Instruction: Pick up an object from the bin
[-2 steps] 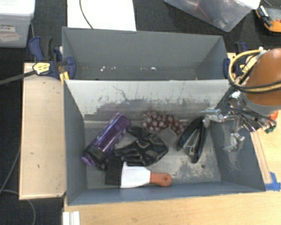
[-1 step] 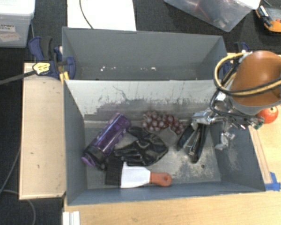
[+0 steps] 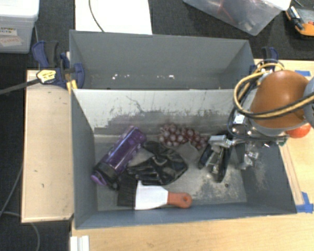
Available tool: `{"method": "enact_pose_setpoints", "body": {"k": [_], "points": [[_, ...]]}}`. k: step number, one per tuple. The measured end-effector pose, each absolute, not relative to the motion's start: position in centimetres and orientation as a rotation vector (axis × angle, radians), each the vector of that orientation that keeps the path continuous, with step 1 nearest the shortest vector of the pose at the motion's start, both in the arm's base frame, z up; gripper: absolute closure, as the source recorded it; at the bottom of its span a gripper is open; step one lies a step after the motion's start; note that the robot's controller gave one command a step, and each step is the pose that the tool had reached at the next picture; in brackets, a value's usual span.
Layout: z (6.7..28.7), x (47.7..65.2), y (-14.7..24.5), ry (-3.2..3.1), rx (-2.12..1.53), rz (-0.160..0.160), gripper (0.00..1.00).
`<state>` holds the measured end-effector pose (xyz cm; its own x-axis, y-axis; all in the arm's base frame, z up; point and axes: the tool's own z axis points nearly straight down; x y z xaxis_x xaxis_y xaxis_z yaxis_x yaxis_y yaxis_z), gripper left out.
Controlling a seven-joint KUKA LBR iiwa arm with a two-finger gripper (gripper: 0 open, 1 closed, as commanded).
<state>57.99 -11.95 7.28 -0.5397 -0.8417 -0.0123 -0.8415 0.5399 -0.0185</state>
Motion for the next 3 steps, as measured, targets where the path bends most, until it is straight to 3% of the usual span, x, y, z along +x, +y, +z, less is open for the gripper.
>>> {"method": "enact_pose_setpoints", "body": {"k": [1,3], "points": [[7.5,59.2,-10.5,2.657,-1.649,-0.013,1.00],[8.6,59.0,-10.5,2.661,-1.646,-0.009,1.00]]}}
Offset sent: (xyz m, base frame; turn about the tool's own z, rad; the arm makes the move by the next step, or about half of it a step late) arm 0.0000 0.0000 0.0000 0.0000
